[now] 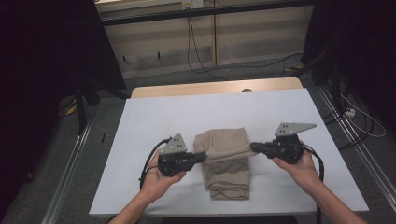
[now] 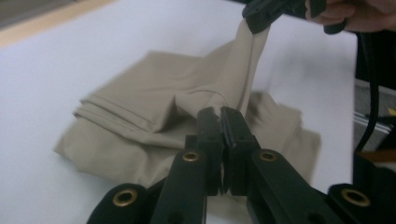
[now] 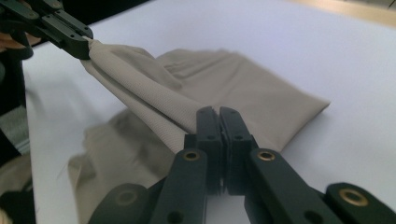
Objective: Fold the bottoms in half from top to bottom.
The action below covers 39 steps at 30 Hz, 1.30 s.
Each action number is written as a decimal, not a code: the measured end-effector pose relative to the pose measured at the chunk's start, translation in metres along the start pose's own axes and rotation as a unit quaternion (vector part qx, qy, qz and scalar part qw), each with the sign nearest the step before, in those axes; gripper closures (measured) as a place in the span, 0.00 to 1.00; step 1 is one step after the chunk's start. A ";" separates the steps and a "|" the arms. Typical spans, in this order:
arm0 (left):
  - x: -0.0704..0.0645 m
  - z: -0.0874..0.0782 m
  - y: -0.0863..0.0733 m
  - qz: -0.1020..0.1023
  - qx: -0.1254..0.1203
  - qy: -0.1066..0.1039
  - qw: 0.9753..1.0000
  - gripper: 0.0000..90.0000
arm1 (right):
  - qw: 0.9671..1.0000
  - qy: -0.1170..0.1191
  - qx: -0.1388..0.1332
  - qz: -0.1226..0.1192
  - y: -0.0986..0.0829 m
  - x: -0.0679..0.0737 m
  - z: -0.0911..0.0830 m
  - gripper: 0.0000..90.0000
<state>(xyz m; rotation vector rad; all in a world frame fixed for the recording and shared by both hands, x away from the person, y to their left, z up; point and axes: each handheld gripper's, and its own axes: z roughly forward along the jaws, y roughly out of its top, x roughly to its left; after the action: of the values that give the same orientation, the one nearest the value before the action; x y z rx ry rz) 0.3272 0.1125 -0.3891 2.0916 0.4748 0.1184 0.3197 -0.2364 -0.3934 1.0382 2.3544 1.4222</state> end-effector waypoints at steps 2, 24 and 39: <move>-0.008 0.004 -0.012 0.007 0.022 -0.008 1.000 0.97 | 1.000 0.001 0.020 -0.015 -0.009 0.012 0.002 0.98; -0.038 -0.005 -0.038 -0.003 0.034 -0.004 0.999 0.54 | 0.998 -0.003 0.067 -0.018 -0.053 0.055 -0.004 0.63; 0.005 -0.027 -0.042 -0.076 -0.063 0.142 0.985 0.08 | 0.991 -0.124 -0.040 0.040 -0.049 0.023 -0.023 0.09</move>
<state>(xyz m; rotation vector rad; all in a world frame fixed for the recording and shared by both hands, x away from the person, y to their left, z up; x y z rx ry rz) 0.3123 0.1555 -0.4098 1.9153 0.7768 0.3511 0.2685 -0.2514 -0.4189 1.2214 2.0871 1.3163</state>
